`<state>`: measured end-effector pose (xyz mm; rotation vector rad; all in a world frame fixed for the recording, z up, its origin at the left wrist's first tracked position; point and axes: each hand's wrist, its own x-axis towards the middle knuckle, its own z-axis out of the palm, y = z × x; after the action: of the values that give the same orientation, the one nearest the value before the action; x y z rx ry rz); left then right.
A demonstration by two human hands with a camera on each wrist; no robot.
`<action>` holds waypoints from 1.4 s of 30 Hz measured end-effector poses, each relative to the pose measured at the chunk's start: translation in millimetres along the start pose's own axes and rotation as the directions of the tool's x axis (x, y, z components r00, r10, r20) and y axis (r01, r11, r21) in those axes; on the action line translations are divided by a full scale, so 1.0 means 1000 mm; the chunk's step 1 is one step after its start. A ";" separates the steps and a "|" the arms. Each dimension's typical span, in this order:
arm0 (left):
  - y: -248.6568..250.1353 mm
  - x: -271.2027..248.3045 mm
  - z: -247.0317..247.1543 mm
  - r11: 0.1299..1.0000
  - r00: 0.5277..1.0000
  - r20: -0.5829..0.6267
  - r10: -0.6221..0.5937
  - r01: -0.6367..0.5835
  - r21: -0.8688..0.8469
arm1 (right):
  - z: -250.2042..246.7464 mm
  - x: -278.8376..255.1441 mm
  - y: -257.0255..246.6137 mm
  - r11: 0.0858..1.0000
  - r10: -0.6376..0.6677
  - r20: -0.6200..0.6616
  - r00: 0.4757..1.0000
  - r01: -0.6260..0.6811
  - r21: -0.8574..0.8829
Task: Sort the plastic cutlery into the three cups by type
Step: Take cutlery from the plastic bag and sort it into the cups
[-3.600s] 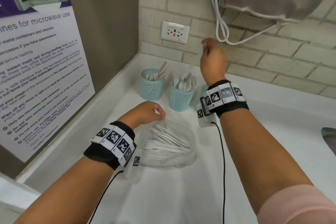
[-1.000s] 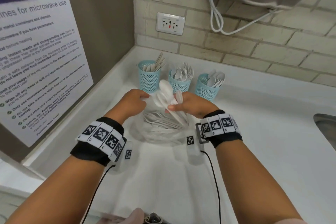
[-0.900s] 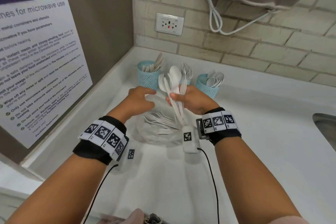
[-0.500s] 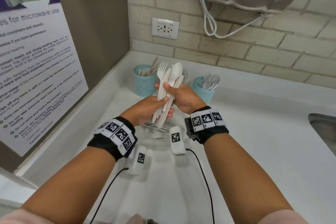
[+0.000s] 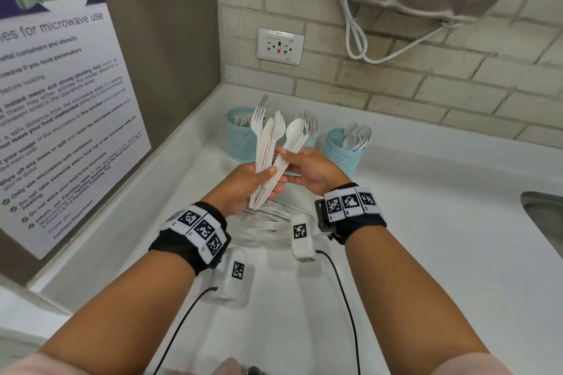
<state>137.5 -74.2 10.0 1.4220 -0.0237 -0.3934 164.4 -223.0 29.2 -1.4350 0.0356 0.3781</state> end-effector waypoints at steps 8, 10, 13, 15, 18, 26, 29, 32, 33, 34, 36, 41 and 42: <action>-0.004 0.002 -0.003 0.997 1.000 -0.004 -0.010 0.010 -0.077 | -0.001 0.002 0.001 0.999 -0.031 -0.110 0.993 0.028 -0.024; -0.004 0.002 -0.004 0.996 1.000 -0.013 -0.020 0.018 -0.090 | 0.000 0.002 0.000 0.999 -0.040 -0.142 0.989 0.040 0.000; -0.004 0.004 -0.007 0.995 0.996 -0.072 -0.044 0.038 -0.092 | 0.000 0.005 -0.003 0.995 -0.074 -0.233 0.970 0.088 0.053; -0.004 0.005 -0.009 0.987 0.994 -0.093 -0.062 0.047 -0.151 | 0.000 0.006 -0.006 0.981 -0.123 -0.288 0.950 0.160 0.107; 0.000 0.005 -0.011 0.976 0.996 -0.076 -0.041 0.023 -0.217 | 0.003 0.005 -0.010 0.958 -0.136 -0.307 0.942 0.204 0.202; 0.030 0.010 -0.014 0.899 0.988 -0.128 0.089 -0.135 -0.416 | 0.011 0.000 0.006 0.997 0.045 0.057 0.997 -0.041 -0.063; 0.035 0.012 -0.016 0.853 0.976 -0.170 0.139 -0.205 -0.479 | 0.013 0.001 0.018 0.965 0.124 0.130 0.984 -0.089 -0.248; 0.037 0.012 -0.014 0.824 0.966 -0.191 0.172 -0.247 -0.509 | 0.017 0.003 0.028 0.915 0.158 0.166 0.973 -0.081 -0.396; 0.037 0.011 -0.013 0.819 0.965 -0.195 0.176 -0.253 -0.515 | 0.017 0.003 0.029 0.911 0.163 0.171 0.972 -0.082 -0.404; 0.037 0.010 -0.013 0.815 0.964 -0.198 0.178 -0.258 -0.519 | 0.017 0.002 0.028 0.908 0.170 0.175 0.970 -0.085 -0.411; 0.040 0.008 -0.015 0.807 0.960 -0.208 0.190 -0.273 -0.524 | 0.014 -0.001 0.023 0.910 0.179 0.206 0.962 -0.082 -0.407; 0.045 0.011 -0.030 0.798 0.931 -0.312 0.188 -0.330 -0.504 | 0.001 -0.006 0.024 0.907 0.186 0.291 0.939 -0.050 -0.419; 0.043 0.011 -0.033 0.807 0.922 -0.342 0.182 -0.339 -0.484 | 0.000 -0.006 0.024 0.916 0.181 0.301 0.936 -0.049 -0.399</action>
<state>167.2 -42.0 43.7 0.8832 0.1125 0.0464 151.9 -222.5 7.6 -1.7447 -0.2417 0.7569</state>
